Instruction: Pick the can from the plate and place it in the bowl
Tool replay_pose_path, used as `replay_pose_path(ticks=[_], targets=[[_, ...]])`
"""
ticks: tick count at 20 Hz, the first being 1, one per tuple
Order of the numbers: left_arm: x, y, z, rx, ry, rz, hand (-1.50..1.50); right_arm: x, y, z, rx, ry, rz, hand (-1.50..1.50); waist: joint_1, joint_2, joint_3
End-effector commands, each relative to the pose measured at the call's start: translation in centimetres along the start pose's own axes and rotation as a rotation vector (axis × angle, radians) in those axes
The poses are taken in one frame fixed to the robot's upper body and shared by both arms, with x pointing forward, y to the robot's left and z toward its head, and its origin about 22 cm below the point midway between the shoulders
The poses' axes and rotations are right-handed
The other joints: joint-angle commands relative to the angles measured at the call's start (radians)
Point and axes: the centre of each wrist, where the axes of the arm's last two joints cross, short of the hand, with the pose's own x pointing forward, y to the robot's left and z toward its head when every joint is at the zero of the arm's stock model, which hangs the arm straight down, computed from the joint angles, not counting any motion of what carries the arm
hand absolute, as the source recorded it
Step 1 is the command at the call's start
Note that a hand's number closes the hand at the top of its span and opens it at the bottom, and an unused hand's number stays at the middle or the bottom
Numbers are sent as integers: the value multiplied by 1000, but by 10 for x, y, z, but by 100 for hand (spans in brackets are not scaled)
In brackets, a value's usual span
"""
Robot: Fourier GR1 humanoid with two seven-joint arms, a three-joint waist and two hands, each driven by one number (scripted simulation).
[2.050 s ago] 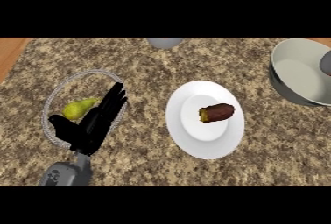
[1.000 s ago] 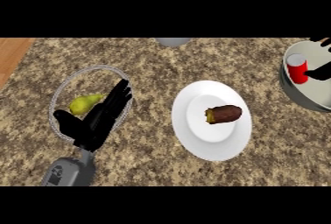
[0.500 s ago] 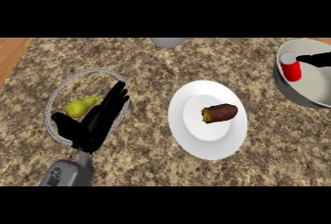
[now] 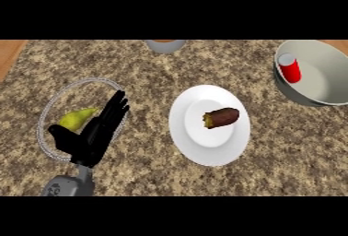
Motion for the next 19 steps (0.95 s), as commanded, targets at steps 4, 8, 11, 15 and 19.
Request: replay_pose_path(ticks=[4,8,11,15,19], targets=[[-1,7,6,51,-3,-3,0,6,-84,73,44,-126,-88,-150,-49,-12,-2],[-6,16,17,76,12,2,0,1,-108,134,49,-128,-91,150,-76,-17,-3],[7,27,17,89,5,2,0,-1,-112,179,74,-113,-94,150,-91,-18,-3],[3,37,23,127,12,-4,0,2,-126,257,58,-42,-125,150,-109,-16,-1],[3,36,24,132,2,17,0,12,-114,310,171,68,-135,150,-110,-13,0]])
